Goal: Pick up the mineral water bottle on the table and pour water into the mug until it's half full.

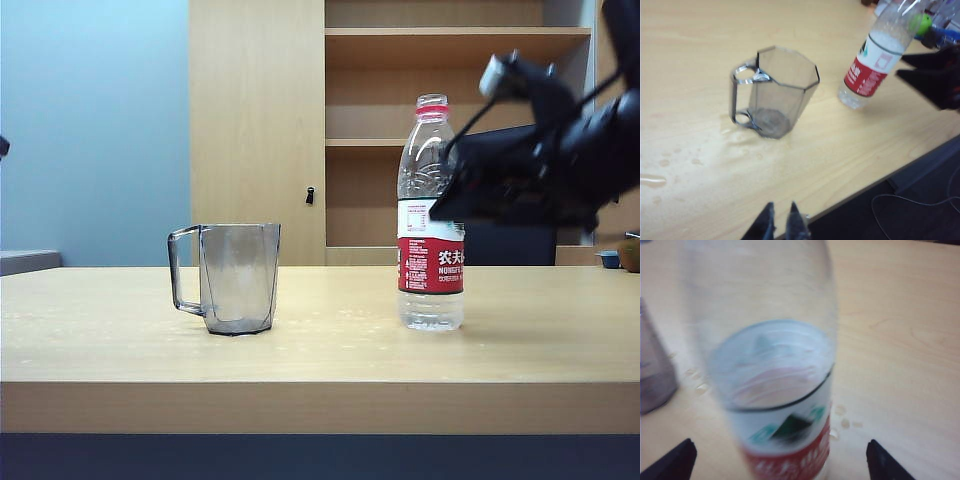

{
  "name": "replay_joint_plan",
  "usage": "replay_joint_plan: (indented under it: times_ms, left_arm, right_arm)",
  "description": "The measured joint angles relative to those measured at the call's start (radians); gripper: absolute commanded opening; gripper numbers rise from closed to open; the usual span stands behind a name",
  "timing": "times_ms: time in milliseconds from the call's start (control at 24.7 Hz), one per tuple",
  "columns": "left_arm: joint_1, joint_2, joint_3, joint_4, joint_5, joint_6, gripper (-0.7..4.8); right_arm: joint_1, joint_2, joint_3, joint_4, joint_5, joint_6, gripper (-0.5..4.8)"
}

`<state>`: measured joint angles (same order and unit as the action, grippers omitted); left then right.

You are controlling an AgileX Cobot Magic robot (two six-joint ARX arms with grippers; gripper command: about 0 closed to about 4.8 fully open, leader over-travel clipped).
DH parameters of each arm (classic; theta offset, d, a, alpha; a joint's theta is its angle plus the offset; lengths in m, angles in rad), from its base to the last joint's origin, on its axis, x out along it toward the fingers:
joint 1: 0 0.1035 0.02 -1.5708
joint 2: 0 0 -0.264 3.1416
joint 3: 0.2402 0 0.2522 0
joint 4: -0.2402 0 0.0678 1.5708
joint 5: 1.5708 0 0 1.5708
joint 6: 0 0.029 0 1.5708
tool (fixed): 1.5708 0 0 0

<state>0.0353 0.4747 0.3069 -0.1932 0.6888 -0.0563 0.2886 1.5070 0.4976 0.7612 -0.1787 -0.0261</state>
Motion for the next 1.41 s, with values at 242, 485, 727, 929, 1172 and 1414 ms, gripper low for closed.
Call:
replay_joint_plan:
  times_ms: [242,485,727,929,1172,1414]
  left_arm:
    - [0.000,0.000,0.000,0.014,0.000,0.000,0.35]
    - [0.000,0.000,0.000,0.026,-0.002,0.000,0.35]
    - [0.000,0.000,0.000,0.101,-0.062,0.000,0.35]
    - [0.000,0.000,0.000,0.108,-0.073,-0.008,0.35]
    - [0.000,0.000,0.000,0.129,-0.028,-0.061,0.35]
    - [0.000,-0.024,0.000,0.148,0.004,-0.068,0.35]
  right_arm:
    - [0.001,0.325,0.056,0.381,-0.047,0.073,4.79]
    - [0.005,0.372,0.154,0.352,-0.068,0.078,2.78]
    - [0.004,0.372,0.228,0.229,-0.085,0.067,2.30]
    - [0.036,0.259,0.266,-0.052,-0.052,-0.152,2.32]
    - [0.204,0.214,0.605,-0.765,0.460,-0.726,2.34]
    - [0.277,0.220,0.661,-0.832,0.612,-0.917,2.34]
